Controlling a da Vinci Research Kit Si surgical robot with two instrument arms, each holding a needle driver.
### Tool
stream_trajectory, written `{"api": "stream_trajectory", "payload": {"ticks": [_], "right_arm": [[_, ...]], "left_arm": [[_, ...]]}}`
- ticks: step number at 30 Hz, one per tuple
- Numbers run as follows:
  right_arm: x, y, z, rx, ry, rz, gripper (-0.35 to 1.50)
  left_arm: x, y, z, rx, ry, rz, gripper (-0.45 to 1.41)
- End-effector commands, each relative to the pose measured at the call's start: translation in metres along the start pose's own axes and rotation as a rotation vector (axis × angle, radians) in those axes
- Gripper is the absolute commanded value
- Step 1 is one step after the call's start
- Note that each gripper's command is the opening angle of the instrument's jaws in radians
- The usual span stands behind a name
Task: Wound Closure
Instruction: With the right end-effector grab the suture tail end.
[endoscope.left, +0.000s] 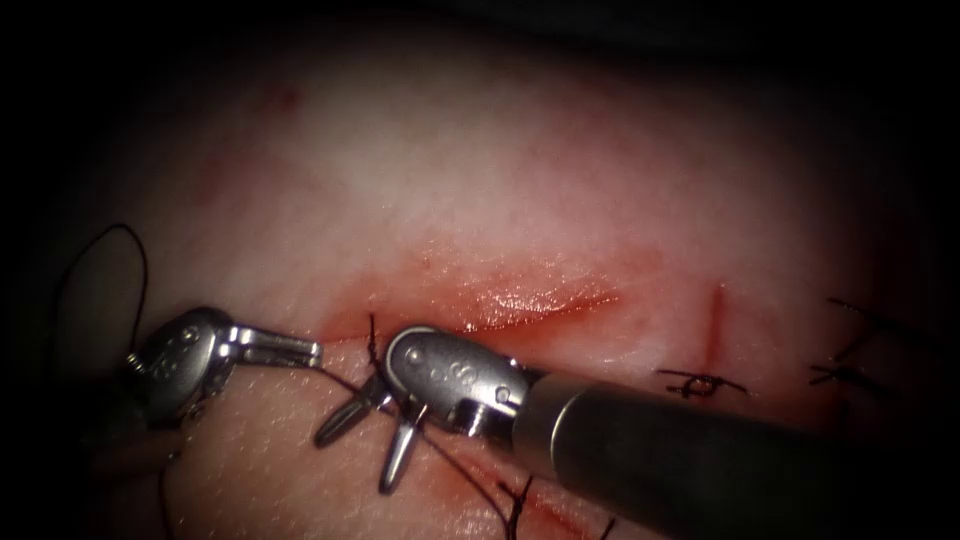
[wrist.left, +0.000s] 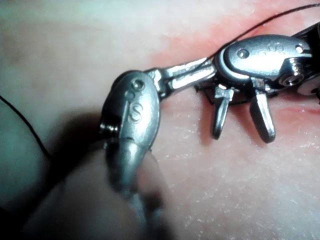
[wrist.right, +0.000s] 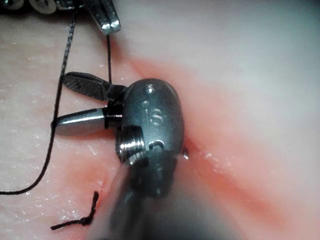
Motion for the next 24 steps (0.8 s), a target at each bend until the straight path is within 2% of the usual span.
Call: {"api": "stream_trajectory", "payload": {"ticks": [1, 9, 16, 20, 24], "right_arm": [[0.0000, 0.0014, 0.0003, 0.018, -0.016, -0.010, 1.26], [0.0007, 0.0023, -0.0008, 0.057, -0.057, -0.028, 1.32], [0.0000, 0.0024, -0.0013, 0.159, -0.135, -0.100, 1.33], [-0.0004, 0.0025, -0.0021, 0.261, -0.213, -0.149, 1.32], [-0.0006, 0.0028, -0.0030, 0.353, -0.288, -0.176, 1.32]], "left_arm": [[-0.0005, -0.0009, 0.0002, 0.004, -0.004, 0.006, -0.45], [0.0003, -0.0050, -0.0007, 0.043, -0.045, 0.039, -0.45], [-0.0013, -0.0077, -0.0013, 0.073, -0.073, 0.056, -0.45], [-0.0026, -0.0079, -0.0016, 0.083, -0.083, 0.071, -0.45], [-0.0038, -0.0063, -0.0015, 0.096, -0.091, 0.077, -0.45]]}}
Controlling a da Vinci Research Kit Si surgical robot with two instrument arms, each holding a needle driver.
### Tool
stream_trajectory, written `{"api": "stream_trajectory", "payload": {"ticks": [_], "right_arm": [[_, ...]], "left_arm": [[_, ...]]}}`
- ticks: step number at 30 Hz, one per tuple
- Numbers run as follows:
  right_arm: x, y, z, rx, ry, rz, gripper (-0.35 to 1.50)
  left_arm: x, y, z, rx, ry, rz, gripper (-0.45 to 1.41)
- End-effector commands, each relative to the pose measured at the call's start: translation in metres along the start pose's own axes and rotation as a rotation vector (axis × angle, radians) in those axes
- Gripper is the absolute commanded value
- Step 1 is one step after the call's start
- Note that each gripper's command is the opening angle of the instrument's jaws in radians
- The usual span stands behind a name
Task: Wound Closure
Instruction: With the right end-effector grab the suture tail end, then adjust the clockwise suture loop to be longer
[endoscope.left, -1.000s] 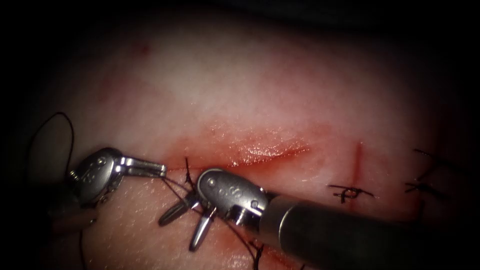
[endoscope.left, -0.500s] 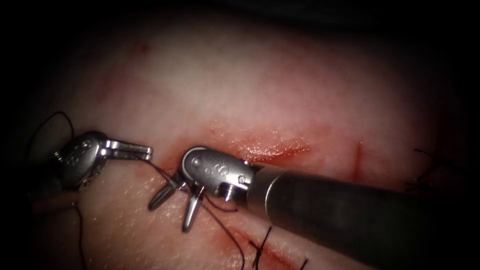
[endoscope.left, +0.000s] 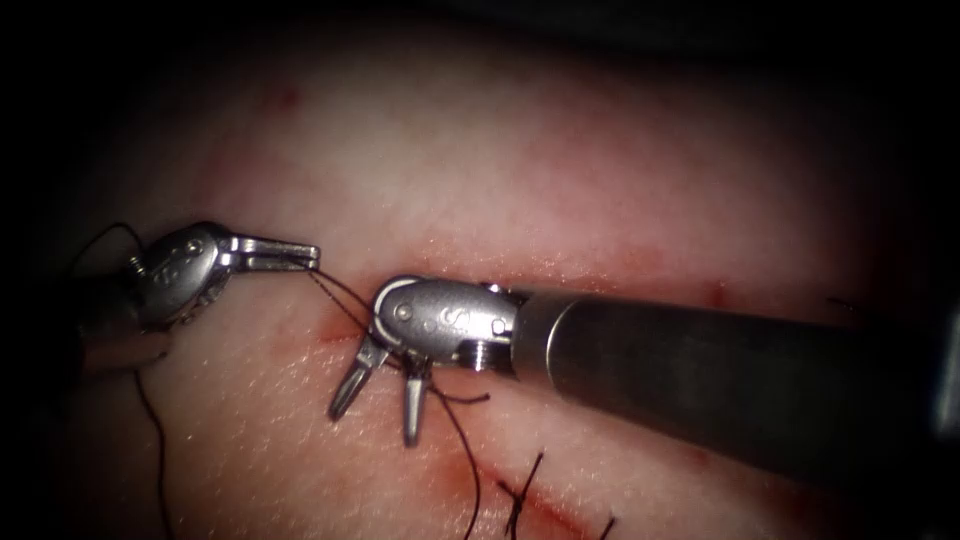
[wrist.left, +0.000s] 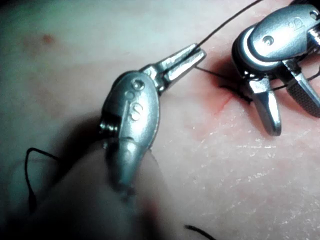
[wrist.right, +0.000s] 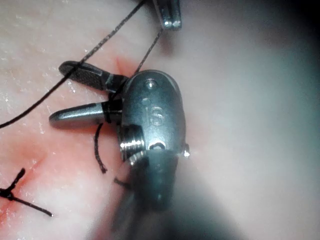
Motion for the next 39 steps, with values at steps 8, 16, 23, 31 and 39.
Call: {"api": "stream_trajectory", "payload": {"ticks": [8, 16, 23, 31, 39], "right_arm": [[-0.0007, 0.0001, -0.0009, 0.061, -0.039, -0.047, 1.30], [0.0008, 0.0000, -0.0018, 0.040, -0.034, -0.028, 1.30], [0.0025, 0.0000, -0.0026, -0.046, 0.001, 0.142, 1.42], [0.0025, 0.0014, -0.0048, -0.357, 0.273, 0.313, 1.35], [0.0012, 0.0030, -0.0048, -0.599, 0.577, 0.486, 1.42]], "left_arm": [[-0.0002, 0.0035, 0.0006, -0.021, 0.015, -0.013, -0.45], [0.0015, 0.0061, 0.0007, -0.022, 0.016, -0.013, -0.45], [0.0013, 0.0058, 0.0006, -0.018, 0.013, -0.012, -0.45], [-0.0027, 0.0090, 0.0006, -0.019, -0.029, -0.013, -0.45], [-0.0064, 0.0127, 0.0004, -0.020, -0.074, -0.038, -0.45]]}}
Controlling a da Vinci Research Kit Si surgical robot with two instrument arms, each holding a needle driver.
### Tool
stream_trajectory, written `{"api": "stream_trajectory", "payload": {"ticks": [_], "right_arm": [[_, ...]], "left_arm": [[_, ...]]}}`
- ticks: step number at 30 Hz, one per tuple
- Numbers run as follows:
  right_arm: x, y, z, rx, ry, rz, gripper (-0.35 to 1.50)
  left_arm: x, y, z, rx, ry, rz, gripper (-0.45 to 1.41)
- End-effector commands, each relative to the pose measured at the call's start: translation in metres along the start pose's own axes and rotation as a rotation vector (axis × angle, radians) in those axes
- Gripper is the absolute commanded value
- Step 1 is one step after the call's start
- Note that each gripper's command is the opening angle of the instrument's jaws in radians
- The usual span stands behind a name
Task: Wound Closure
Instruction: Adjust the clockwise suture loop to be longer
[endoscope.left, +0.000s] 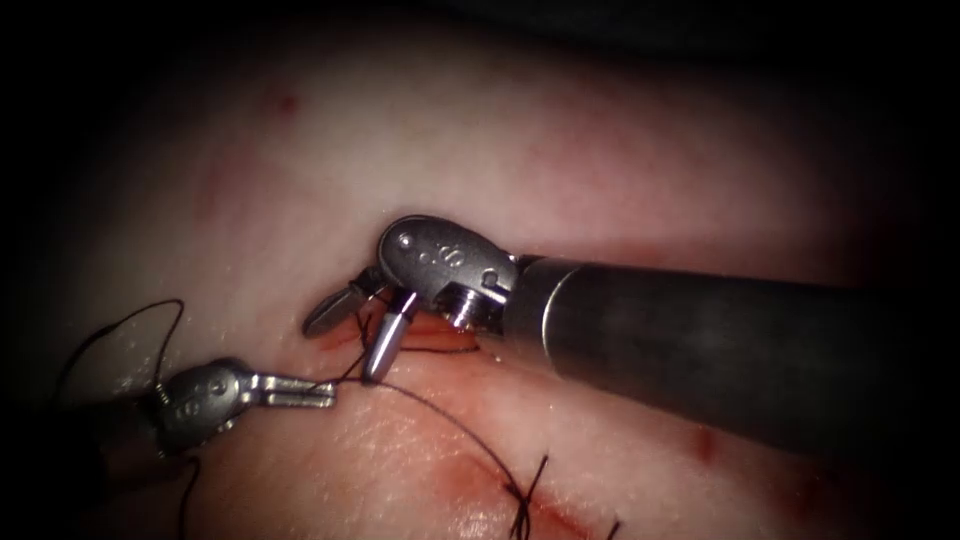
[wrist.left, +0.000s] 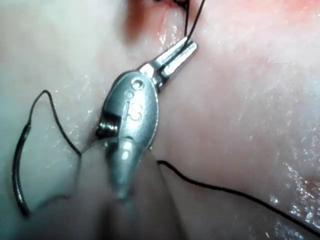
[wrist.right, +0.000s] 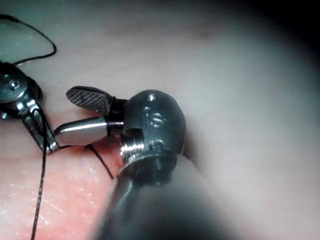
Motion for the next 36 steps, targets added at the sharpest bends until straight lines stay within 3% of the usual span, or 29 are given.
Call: {"api": "stream_trajectory", "payload": {"ticks": [1, 6, 12, 16, 21, 24, 27, 29, 36], "right_arm": [[0.0000, 0.0013, 0.0009, -0.032, 0.058, 0.032, 1.38], [-0.0003, 0.0027, 0.0010, -0.076, 0.135, 0.069, 1.13], [-0.0011, 0.0027, 0.0012, -0.092, 0.164, 0.054, 0.81], [-0.0014, 0.0011, 0.0010, -0.076, 0.138, -0.042, 0.91], [-0.0012, -0.0030, 0.0001, -0.013, 0.043, -0.110, 0.91], [-0.0012, -0.0050, -0.0009, -0.010, 0.035, -0.118, 0.98], [-0.0013, -0.0069, -0.0017, -0.002, 0.020, -0.128, 1.28], [-0.0013, -0.0080, -0.0020, 0.004, 0.012, -0.127, 1.38], [0.0006, -0.0096, -0.0040, -0.020, 0.030, -0.106, 1.23]], "left_arm": [[-0.0006, 0.0002, 0.0006, 0.005, -0.001, 0.000, -0.45], [0.0018, 0.0023, 0.0012, -0.001, 0.004, -0.010, -0.45], [0.0076, 0.0052, 0.0030, -0.023, 0.008, 0.021, -0.45], [0.0133, 0.0054, 0.0037, -0.033, 0.011, 0.071, -0.45], [0.0179, 0.0015, 0.0025, -0.023, -0.004, 0.138, -0.45], [0.0188, -0.0006, 0.0015, -0.001, -0.007, 0.146, -0.45], [0.0192, -0.0028, 0.0003, 0.024, -0.035, 0.168, -0.45], [0.0191, -0.0040, -0.0003, 0.040, -0.045, 0.166, -0.45], [0.0182, -0.0079, -0.0017, 0.075, -0.075, 0.166, -0.45]]}}
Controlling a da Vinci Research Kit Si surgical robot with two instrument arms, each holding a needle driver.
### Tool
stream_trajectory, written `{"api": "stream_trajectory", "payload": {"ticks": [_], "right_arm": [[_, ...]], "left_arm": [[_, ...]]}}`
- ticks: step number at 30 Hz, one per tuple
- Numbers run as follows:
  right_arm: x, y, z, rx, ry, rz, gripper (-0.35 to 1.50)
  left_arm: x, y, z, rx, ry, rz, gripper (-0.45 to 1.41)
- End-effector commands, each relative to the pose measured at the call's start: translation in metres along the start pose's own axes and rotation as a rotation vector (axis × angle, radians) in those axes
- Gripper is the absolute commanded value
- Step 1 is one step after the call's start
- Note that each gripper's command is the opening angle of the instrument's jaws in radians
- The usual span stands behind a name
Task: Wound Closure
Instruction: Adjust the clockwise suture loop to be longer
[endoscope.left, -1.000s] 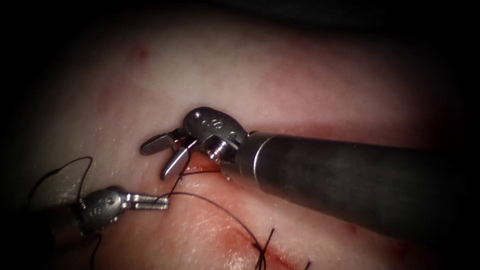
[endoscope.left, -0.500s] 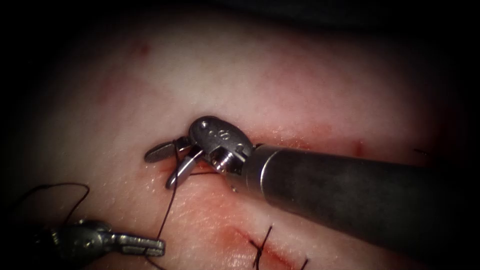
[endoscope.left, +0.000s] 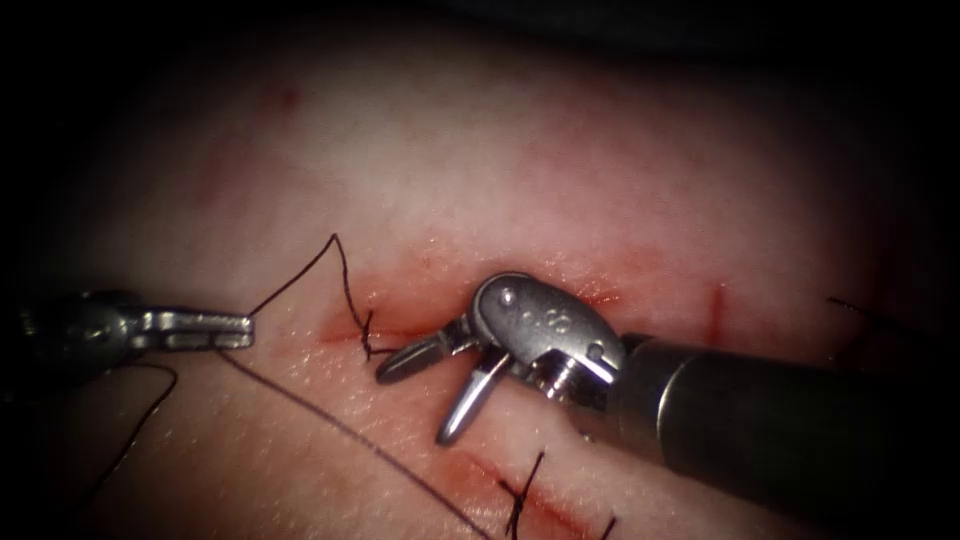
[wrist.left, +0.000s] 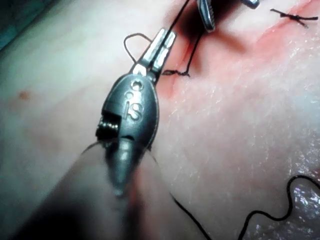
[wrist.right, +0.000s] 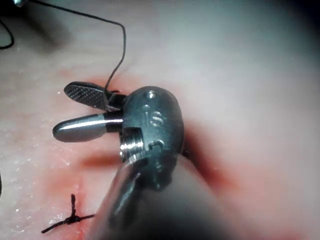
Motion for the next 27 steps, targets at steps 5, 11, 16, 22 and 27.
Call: {"api": "stream_trajectory", "payload": {"ticks": [5, 11, 16, 22, 27], "right_arm": [[0.0027, 0.0019, -0.0025, -0.043, 0.034, 0.033, 0.17], [0.0049, 0.0032, -0.0019, -0.177, 0.051, -0.118, 1.18], [0.0080, 0.0047, -0.0004, -0.301, -0.105, -0.408, 1.20], [0.0084, 0.0071, 0.0018, -0.345, -0.186, -0.636, 1.30], [0.0071, 0.0080, 0.0033, -0.295, -0.288, -0.734, 1.26]], "left_arm": [[-0.0022, -0.0023, 0.0016, 0.012, -0.011, -0.002, -0.45], [-0.0035, -0.0020, 0.0031, 0.023, -0.006, 0.009, -0.45], [-0.0034, -0.0014, 0.0039, 0.013, -0.003, 0.013, -0.45], [-0.0025, -0.0009, 0.0041, 0.003, 0.007, 0.011, -0.45], [-0.0021, -0.0010, 0.0042, 0.001, 0.004, 0.007, -0.45]]}}
